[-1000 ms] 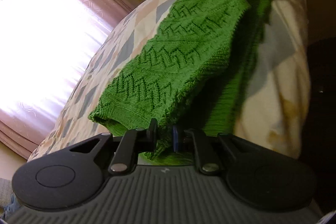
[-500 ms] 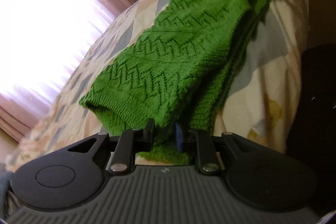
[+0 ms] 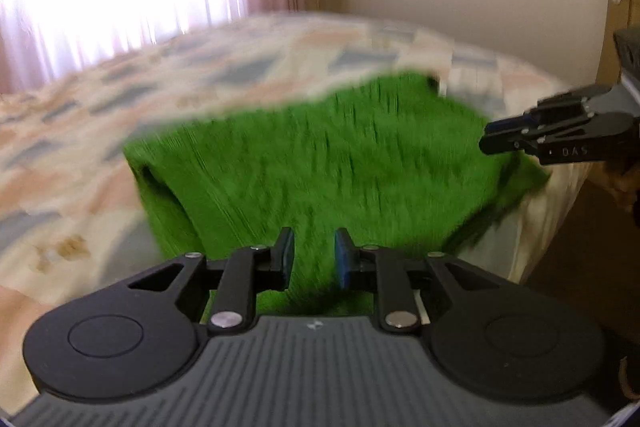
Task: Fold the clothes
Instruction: 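Lower the folded vest edge onto the bed with both grippers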
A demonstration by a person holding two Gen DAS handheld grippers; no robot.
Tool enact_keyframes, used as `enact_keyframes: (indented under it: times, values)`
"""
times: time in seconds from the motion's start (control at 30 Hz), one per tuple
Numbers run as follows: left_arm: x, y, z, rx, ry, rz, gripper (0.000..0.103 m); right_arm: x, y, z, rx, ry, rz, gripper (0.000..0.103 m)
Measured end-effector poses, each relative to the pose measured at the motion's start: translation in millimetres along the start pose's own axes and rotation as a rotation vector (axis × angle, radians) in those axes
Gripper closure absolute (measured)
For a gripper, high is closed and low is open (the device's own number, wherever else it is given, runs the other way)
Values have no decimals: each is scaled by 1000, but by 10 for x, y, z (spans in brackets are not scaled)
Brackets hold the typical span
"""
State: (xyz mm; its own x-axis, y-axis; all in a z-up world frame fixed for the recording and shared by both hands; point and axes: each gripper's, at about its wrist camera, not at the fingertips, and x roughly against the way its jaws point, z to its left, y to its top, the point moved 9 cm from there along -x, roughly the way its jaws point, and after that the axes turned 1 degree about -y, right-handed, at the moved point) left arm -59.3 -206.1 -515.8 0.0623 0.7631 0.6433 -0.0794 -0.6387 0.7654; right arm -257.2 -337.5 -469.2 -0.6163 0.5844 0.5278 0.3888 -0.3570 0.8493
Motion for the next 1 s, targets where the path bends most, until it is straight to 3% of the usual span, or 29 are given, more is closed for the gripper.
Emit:
enact_keyframes:
  times: [0.1, 0.2, 0.27, 0.37, 0.47, 0.57, 0.67, 0.77, 0.83, 1.0]
  values:
    - [-98, -147, 21, 75, -12, -1, 84, -232, -334, -98, -32, -48, 107, 78]
    - [-2, 19, 86, 91, -25, 7, 84, -246, -435, -199, -123, -26, 112, 78]
    - [82, 235, 242, 81, -5, -45, 84, -210, -335, -230, -150, -12, 132, 78]
    - [119, 589, 512, 74, 41, -122, 82, -144, -18, -339, -173, 4, 66, 78]
    - [-50, 902, 831, 74, 102, -168, 82, -240, 425, -559, -148, -38, -27, 78]
    - [-340, 1090, 1077, 114, 116, -171, 82, -546, 758, -778, -94, -100, -74, 78]
    - [-729, 1030, 1232, 107, 151, -99, 83, -978, 849, -902, -44, -132, -42, 78]
    - [-1039, 730, 1442, 168, 155, -26, 81, -1398, 776, -1023, 5, -167, 32, 78]
    - [-1050, 612, 1552, 267, 103, -54, 81, -1653, 524, -1161, -3, -186, 128, 79]
    - [-755, 693, 1641, 389, 96, -85, 90, -1641, 351, -1342, -130, -131, 132, 80]
